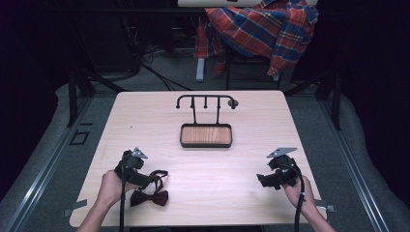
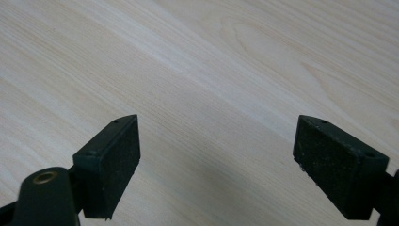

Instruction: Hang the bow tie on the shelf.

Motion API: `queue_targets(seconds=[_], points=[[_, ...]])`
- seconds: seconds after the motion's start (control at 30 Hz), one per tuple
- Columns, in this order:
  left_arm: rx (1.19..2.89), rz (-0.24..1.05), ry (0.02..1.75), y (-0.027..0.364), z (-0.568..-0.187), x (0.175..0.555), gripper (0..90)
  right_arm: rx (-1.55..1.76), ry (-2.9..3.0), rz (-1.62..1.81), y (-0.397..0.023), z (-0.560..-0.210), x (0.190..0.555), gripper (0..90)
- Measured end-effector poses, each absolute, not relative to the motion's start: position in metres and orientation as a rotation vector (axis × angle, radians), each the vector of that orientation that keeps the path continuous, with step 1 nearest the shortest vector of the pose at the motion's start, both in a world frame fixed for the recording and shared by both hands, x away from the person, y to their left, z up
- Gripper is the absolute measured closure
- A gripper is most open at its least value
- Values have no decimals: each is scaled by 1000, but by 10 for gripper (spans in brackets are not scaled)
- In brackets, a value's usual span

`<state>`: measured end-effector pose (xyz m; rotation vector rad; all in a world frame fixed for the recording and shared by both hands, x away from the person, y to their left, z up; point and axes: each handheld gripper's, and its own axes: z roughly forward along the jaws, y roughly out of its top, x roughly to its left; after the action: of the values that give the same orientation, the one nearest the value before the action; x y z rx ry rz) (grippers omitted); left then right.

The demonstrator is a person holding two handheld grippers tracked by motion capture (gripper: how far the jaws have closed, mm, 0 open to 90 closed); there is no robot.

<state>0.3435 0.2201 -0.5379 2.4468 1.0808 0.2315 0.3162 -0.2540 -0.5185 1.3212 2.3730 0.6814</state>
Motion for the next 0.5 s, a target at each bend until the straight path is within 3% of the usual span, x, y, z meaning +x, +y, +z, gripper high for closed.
queue_targets(seconds=[0.2,0.5], points=[[2482,221,1015,214,-542,341,469,1298,2389,675,-250,-518,317,150],[2514,196,945,203,-543,344,581,1305,2386,674,-252,-519,318,150]])
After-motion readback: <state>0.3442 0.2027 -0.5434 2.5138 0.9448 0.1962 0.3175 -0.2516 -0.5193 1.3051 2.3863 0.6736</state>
